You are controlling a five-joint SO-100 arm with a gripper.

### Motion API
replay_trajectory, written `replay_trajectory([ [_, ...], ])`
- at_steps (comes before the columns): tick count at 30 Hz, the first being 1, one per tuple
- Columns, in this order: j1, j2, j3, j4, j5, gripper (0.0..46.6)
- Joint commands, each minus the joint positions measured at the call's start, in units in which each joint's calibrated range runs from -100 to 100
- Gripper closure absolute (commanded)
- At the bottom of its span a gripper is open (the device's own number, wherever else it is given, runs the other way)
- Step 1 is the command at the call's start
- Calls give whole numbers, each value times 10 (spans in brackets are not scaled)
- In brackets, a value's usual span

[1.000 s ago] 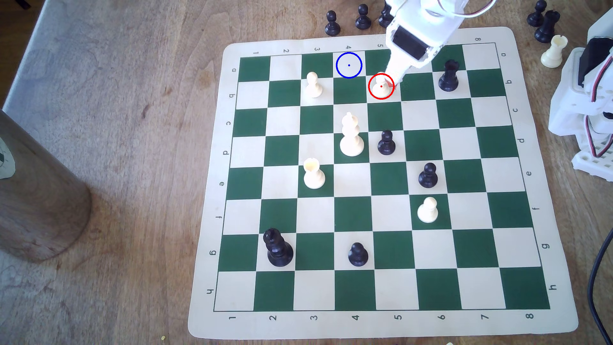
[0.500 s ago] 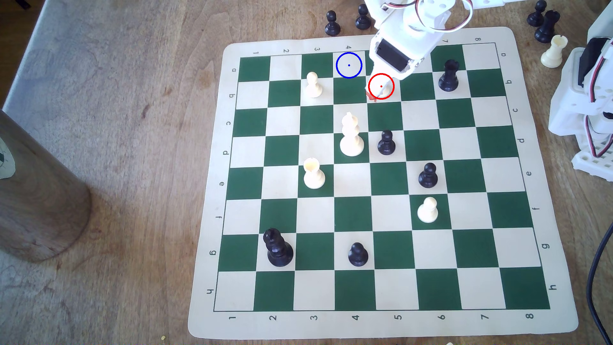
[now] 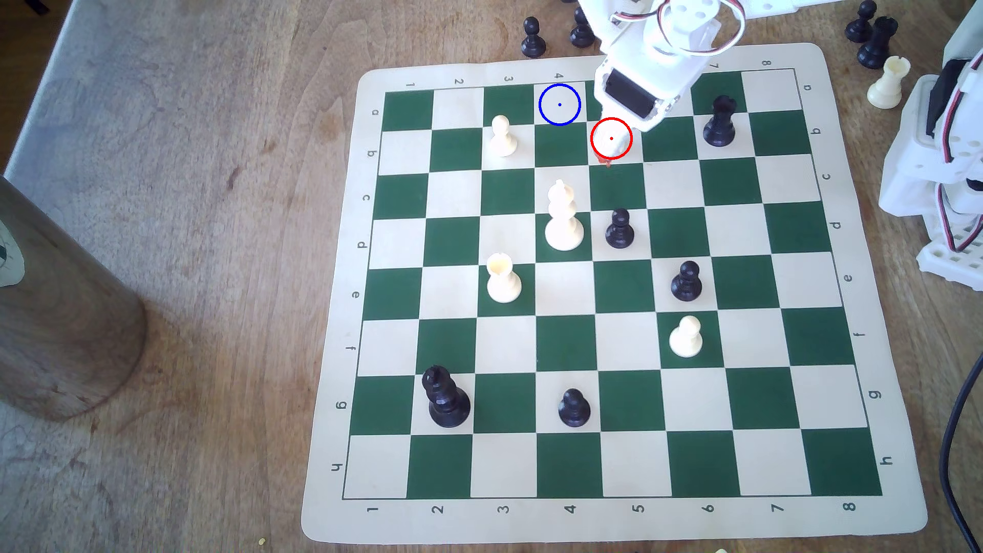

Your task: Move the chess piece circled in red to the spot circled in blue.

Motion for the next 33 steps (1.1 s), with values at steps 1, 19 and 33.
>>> replay_trajectory([
  [1, 9, -1, -17, -19, 0, 299],
  [19, 2, 12, -1, -60, -5, 395],
  [33, 3, -48, -39, -5, -7, 464],
])
